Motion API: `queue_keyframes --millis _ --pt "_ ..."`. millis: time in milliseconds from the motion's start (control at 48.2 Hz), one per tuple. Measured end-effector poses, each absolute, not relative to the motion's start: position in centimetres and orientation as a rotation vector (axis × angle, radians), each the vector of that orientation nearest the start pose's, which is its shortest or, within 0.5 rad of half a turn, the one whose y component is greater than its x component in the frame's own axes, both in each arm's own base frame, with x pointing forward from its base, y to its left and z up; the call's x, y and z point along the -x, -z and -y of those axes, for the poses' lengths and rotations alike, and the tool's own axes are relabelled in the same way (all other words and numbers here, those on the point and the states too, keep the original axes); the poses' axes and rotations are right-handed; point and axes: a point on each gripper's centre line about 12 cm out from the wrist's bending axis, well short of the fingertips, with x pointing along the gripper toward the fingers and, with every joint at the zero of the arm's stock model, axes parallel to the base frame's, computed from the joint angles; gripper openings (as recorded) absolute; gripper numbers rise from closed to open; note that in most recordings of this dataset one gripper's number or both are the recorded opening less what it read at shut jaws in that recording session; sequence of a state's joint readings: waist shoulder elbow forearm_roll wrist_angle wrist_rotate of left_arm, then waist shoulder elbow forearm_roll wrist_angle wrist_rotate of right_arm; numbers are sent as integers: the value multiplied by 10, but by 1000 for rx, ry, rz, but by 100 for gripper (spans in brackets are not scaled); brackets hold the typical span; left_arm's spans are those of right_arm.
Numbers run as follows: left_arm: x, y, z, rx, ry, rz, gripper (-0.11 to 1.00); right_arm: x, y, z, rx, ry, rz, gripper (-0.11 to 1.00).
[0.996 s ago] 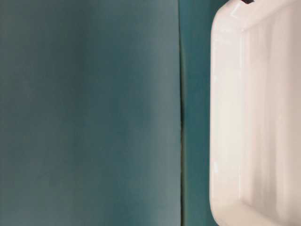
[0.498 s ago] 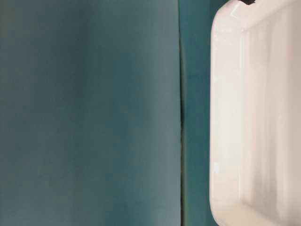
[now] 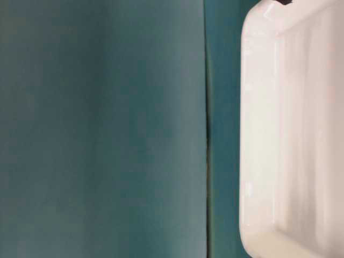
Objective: Lift the white case with both hands.
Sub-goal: 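Lift the tray upward with both grippers holding opposite rims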
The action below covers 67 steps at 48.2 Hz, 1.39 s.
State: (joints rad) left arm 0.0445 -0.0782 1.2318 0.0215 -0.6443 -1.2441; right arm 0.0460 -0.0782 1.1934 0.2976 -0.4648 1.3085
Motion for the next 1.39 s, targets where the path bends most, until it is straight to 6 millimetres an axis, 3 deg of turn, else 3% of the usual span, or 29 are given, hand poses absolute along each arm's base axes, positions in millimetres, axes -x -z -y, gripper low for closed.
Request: queue_keyframes --millis 602,1058,1390 --pt "-267 -132 -16 1226 -377 -427 9 -261 -110 6 -1484 578 -452 11" --pt "-262 -162 -17 1312 -364 -366 8 -260 -150 14 -1498 563 -464 11" --pt "-257 -195 -15 1367 -373 -356 8 -256 -196 22 -1499 530 -448 11"
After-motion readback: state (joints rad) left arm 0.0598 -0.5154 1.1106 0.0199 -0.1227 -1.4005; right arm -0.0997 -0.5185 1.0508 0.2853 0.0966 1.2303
